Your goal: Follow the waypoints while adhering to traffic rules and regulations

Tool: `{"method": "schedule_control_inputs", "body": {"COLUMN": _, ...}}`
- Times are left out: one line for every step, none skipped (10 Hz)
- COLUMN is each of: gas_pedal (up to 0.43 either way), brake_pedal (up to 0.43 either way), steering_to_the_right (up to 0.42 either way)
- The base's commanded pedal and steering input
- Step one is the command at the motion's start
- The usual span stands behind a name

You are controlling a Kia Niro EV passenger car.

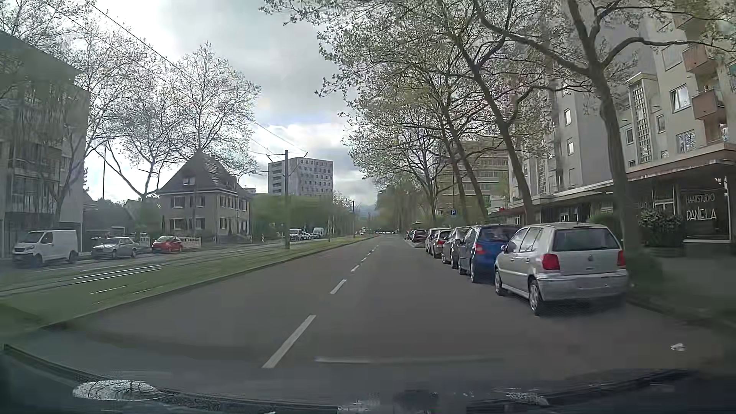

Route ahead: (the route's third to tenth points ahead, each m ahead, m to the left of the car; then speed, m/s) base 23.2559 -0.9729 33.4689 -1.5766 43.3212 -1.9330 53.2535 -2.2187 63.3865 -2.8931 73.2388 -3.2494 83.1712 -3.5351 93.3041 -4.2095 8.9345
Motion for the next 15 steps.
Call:
{"method": "schedule_control_inputs", "body": {"gas_pedal": 0.15, "brake_pedal": 0.0, "steering_to_the_right": 0.005}}
{"method": "schedule_control_inputs", "body": {"gas_pedal": 0.15, "brake_pedal": 0.0, "steering_to_the_right": 0.005}}
{"method": "schedule_control_inputs", "body": {"gas_pedal": 0.138, "brake_pedal": 0.0, "steering_to_the_right": 0.005}}
{"method": "schedule_control_inputs", "body": {"gas_pedal": 0.138, "brake_pedal": 0.0, "steering_to_the_right": 0.005}}
{"method": "schedule_control_inputs", "body": {"gas_pedal": 0.13, "brake_pedal": 0.0, "steering_to_the_right": 0.005}}
{"method": "schedule_control_inputs", "body": {"gas_pedal": 0.13, "brake_pedal": 0.0, "steering_to_the_right": 0.005}}
{"method": "schedule_control_inputs", "body": {"gas_pedal": 0.13, "brake_pedal": 0.0, "steering_to_the_right": 0.006}}
{"method": "schedule_control_inputs", "body": {"gas_pedal": 0.13, "brake_pedal": 0.0, "steering_to_the_right": 0.006}}
{"method": "schedule_control_inputs", "body": {"gas_pedal": 0.13, "brake_pedal": 0.0, "steering_to_the_right": 0.006}}
{"method": "schedule_control_inputs", "body": {"gas_pedal": 0.13, "brake_pedal": 0.0, "steering_to_the_right": 0.006}}
{"method": "schedule_control_inputs", "body": {"gas_pedal": 0.13, "brake_pedal": 0.0, "steering_to_the_right": 0.006}}
{"method": "schedule_control_inputs", "body": {"gas_pedal": 0.13, "brake_pedal": 0.0, "steering_to_the_right": 0.005}}
{"method": "schedule_control_inputs", "body": {"gas_pedal": 0.13, "brake_pedal": 0.0, "steering_to_the_right": 0.005}}
{"method": "schedule_control_inputs", "body": {"gas_pedal": 0.13, "brake_pedal": 0.0, "steering_to_the_right": 0.006}}
{"method": "schedule_control_inputs", "body": {"gas_pedal": 0.13, "brake_pedal": 0.0, "steering_to_the_right": 0.006}}
